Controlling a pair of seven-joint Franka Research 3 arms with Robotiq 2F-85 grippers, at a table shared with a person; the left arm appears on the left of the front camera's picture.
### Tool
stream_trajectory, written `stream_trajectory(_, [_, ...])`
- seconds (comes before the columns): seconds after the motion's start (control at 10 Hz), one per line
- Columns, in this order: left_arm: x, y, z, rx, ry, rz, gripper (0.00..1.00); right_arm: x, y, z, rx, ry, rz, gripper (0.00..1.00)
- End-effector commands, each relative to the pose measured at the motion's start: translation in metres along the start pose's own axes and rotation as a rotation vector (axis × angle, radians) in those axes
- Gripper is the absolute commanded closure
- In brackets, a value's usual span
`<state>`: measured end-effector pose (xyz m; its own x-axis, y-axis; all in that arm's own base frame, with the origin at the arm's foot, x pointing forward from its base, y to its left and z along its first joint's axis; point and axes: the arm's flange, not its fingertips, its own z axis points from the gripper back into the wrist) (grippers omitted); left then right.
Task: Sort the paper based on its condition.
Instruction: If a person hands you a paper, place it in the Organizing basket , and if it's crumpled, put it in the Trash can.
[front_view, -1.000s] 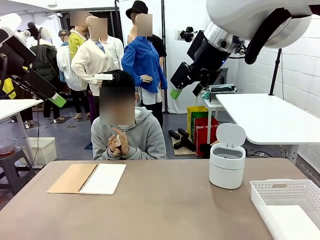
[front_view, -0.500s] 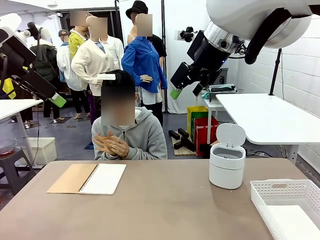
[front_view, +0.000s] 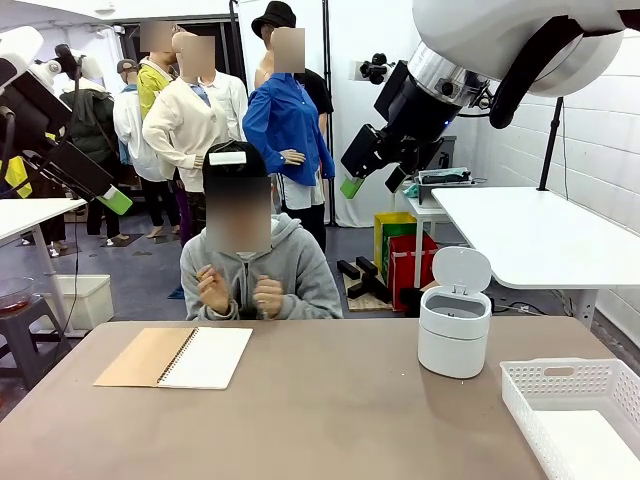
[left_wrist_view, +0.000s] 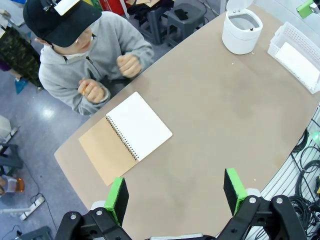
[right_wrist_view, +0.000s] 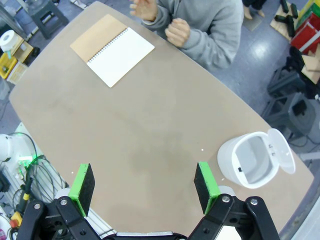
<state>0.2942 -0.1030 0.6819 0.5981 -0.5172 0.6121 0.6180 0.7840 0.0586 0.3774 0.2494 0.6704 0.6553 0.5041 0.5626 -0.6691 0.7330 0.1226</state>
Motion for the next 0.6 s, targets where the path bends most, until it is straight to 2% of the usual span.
stream_trajectory(0.0, [-0.0001,0.0002,0.0001,0.001,0.000,0.000,0.00,-0.0005,-0.0018,-0.0001,0.000,0.000,-0.004,0.00])
stream_trajectory(0.5, [-0.0001,0.0002,0.0001,0.001,0.000,0.000,0.00,-0.0005,-0.0018,-0.0001,0.000,0.000,-0.004,0.00])
